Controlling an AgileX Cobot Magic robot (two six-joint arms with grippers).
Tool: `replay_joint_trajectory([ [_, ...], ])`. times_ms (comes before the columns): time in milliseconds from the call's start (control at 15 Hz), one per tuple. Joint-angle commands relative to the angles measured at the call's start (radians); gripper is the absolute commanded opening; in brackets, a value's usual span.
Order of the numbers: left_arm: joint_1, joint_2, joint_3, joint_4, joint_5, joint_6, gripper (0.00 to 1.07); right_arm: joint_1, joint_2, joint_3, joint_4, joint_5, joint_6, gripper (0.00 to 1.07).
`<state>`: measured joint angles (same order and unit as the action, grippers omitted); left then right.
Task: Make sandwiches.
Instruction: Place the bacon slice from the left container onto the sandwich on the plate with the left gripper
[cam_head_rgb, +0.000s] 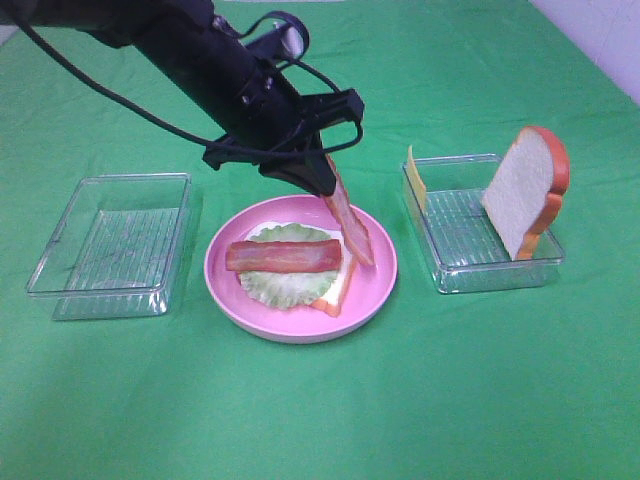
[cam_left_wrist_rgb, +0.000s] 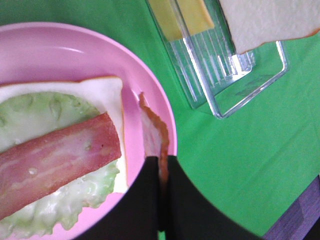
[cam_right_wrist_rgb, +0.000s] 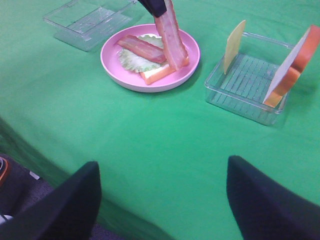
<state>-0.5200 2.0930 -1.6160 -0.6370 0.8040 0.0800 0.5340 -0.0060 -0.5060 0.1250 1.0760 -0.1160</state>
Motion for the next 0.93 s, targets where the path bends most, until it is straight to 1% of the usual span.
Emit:
replay_joint_trajectory([
  [67, -0.01, 0.023, 0.001, 0.052, 0.005, -0.008, 0.0, 0.002, -0.014, 0.002, -0.004, -0.012, -0.003, 0.68],
  [133, -0.01, 0.028, 0.002, 0.113, 0.01, -0.037, 0.0, 0.002, -0.014, 0.002, -0.004, -0.012, -0.003, 0.68],
  [267, -0.01, 0.029, 0.002, 0.261, 0.016, -0.132, 0.0, 0.002, -0.014, 0.002, -0.004, -0.012, -0.003, 0.68],
  [333, -0.01, 0.029, 0.002, 0.313, 0.021, -0.173, 0.0, 0.002, -0.014, 0.002, -0.004, -0.012, -0.003, 0.68],
  [467, -0.01, 0.029, 0.002, 0.357, 0.035, -0.205, 0.0, 0.002, -0.014, 0.002, -0.004, -0.012, -0.003, 0.68],
  [600, -0.01, 0.029, 0.002, 0.358, 0.054, -0.206, 0.02, 0.002, -0.014, 0.002, -0.004, -0.012, -0.003, 0.68],
  [667, -0.01, 0.029, 0.002, 0.358, 0.058, -0.206, 0.11, 0.002, -0.014, 0.002, -0.004, -0.012, -0.003, 0.68],
  [733, -0.01, 0.027, 0.002, 0.358, 0.056, -0.206, 0.47, 0.002, -0.014, 0.002, -0.004, -0.012, -0.003, 0.68],
  [800, -0.01, 0.02, 0.001, 0.359, 0.051, -0.204, 0.66, 0.002, -0.014, 0.002, -0.004, -0.012, -0.003, 0.68],
  [867, -0.01, 0.01, 0.001, 0.364, 0.049, -0.198, 0.75, 0.002, -0.014, 0.002, -0.004, -0.012, -0.003, 0.68],
  [933, -0.008, -0.004, 0.001, 0.386, 0.05, -0.198, 0.76, 0.002, -0.014, 0.002, -0.004, -0.012, -0.003, 0.68],
])
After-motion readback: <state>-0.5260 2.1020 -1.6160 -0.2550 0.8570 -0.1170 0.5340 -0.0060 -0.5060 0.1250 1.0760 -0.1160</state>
